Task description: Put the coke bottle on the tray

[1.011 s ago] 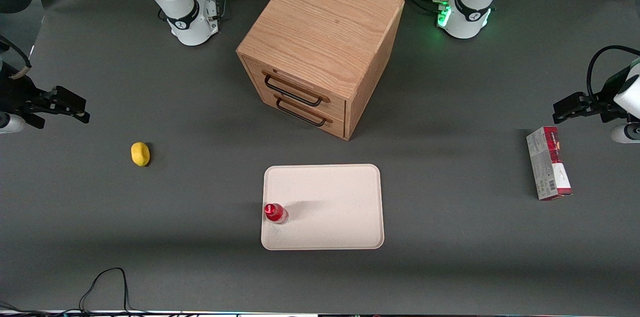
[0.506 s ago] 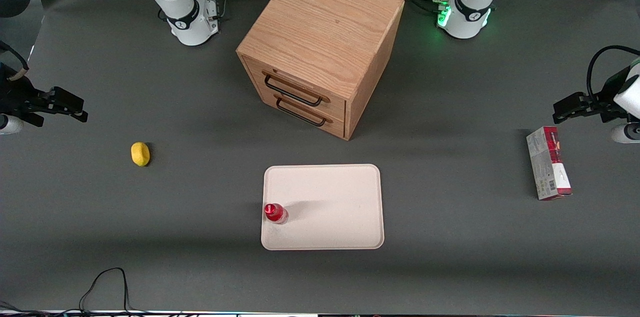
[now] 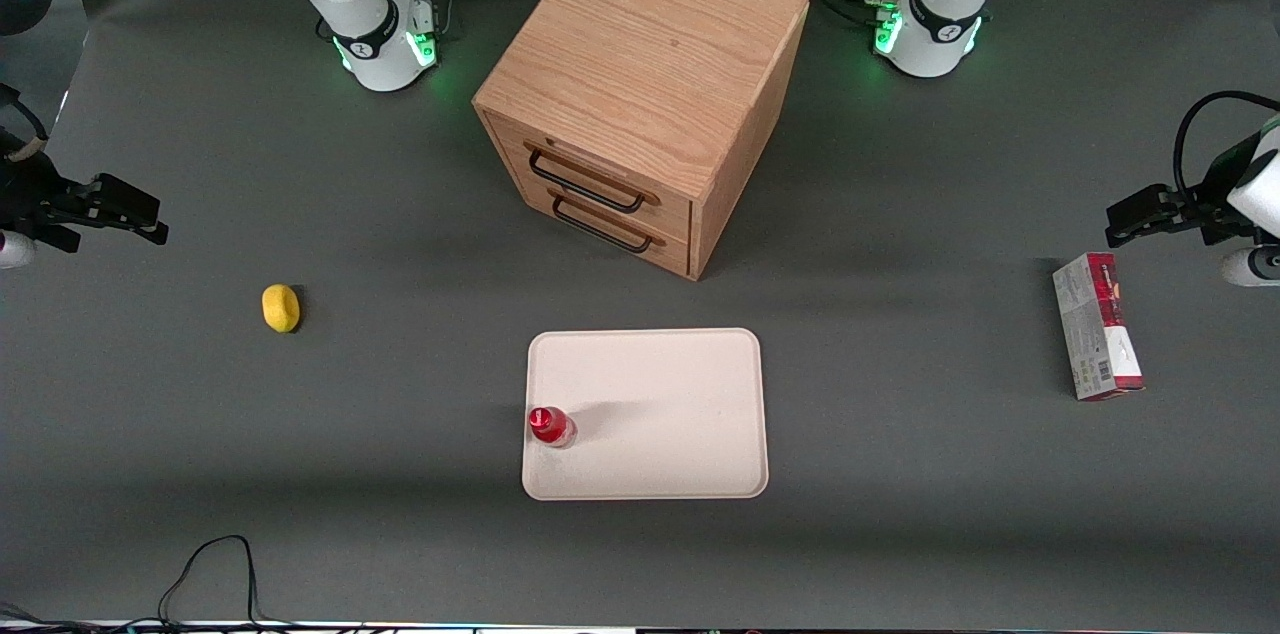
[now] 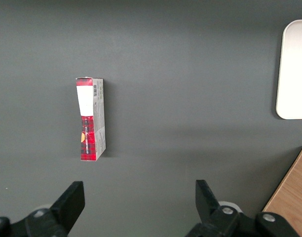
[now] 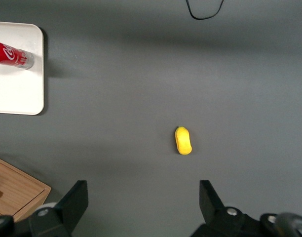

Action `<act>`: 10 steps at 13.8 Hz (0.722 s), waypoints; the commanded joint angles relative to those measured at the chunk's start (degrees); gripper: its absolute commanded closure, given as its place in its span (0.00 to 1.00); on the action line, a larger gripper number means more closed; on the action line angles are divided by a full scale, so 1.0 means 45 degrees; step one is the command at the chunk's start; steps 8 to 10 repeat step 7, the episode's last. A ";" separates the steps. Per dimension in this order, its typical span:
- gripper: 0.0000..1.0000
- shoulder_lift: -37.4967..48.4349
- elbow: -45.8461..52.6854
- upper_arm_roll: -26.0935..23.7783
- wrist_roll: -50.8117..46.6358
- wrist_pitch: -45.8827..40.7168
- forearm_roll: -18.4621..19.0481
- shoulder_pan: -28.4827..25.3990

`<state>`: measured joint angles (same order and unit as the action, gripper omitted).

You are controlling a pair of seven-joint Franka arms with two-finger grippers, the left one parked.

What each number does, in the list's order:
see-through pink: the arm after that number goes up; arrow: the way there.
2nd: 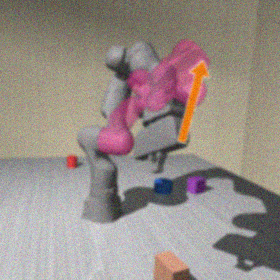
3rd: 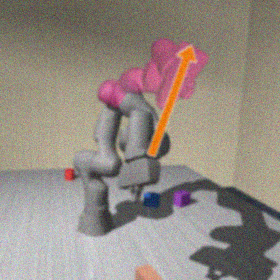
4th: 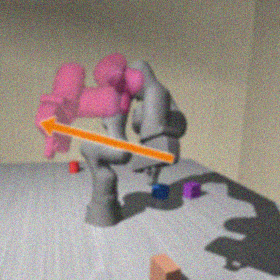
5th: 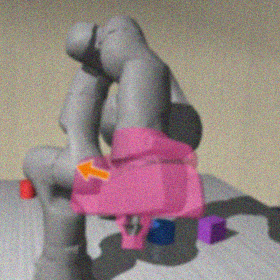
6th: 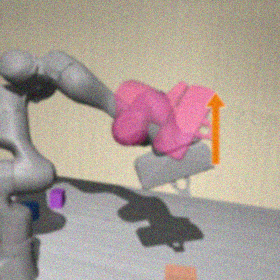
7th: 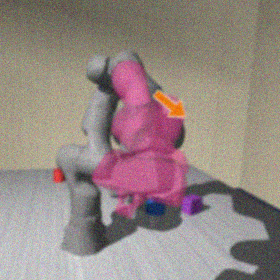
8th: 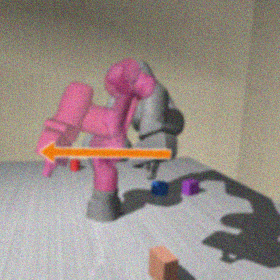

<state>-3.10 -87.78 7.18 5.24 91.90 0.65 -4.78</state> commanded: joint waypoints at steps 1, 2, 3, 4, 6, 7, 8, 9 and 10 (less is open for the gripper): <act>0.00 0.0318 -0.0219 -0.0171 -0.0089 -0.0168 0.0148 0.0282; 0.00 0.0298 -0.0219 -0.0190 -0.0109 -0.0168 0.0129 0.0263; 0.00 0.0317 -0.0219 -0.0190 -0.0109 -0.0188 0.0129 0.0224; 0.00 0.0298 -0.0219 -0.0190 -0.0090 -0.0188 0.0129 0.0185; 0.00 0.0298 -0.0219 -0.0190 -0.0109 -0.0188 0.0129 0.0165; 0.00 0.0298 -0.0219 -0.0190 -0.0109 -0.0207 0.0129 0.0165; 0.00 0.0298 -0.0219 -0.0190 -0.0109 -0.0207 0.0129 0.0165; 0.00 0.0298 -0.0219 -0.0190 -0.0109 -0.0207 0.0129 0.0165; 0.00 0.0298 -0.0219 -0.0190 -0.0109 -0.0207 0.0129 0.0165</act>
